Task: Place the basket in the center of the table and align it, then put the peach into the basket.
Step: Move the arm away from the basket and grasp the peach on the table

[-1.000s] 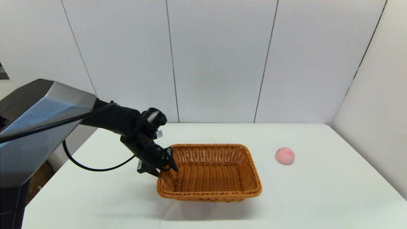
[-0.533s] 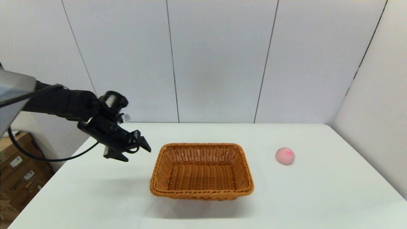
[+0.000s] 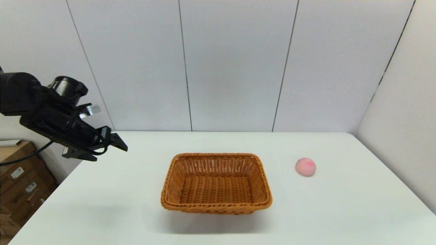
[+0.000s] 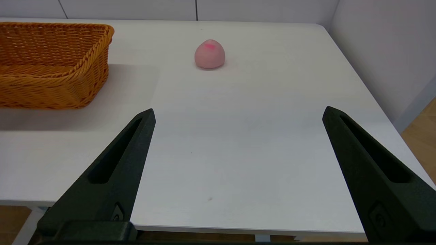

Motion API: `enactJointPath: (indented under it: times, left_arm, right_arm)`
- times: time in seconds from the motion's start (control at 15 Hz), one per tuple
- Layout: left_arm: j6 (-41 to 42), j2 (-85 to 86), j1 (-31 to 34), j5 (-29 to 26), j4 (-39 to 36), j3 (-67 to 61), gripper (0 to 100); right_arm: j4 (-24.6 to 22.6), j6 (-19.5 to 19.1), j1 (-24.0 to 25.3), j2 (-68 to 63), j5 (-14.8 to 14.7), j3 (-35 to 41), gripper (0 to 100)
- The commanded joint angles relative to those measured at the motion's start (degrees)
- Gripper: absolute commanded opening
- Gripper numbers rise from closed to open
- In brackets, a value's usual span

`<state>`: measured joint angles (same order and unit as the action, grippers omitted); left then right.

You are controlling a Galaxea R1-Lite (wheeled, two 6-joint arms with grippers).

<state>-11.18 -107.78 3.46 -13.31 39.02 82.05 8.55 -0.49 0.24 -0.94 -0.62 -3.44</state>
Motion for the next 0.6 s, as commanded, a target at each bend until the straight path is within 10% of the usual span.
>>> enactJointPath:
  times: [0.07, 0.6]
  left_arm:
    - [0.6, 15.4, 0.5, 0.0, 3.3, -2.4, 100]
    - [3.8, 55.8, 0.5, 2.0, 5.4, -25.9, 100]
  right_arm:
    - [0.1, 0.0, 0.0, -0.4, 0.0, 0.0, 100]
    - [0.1, 0.0, 0.0, 0.4, 0.0, 0.0, 100]
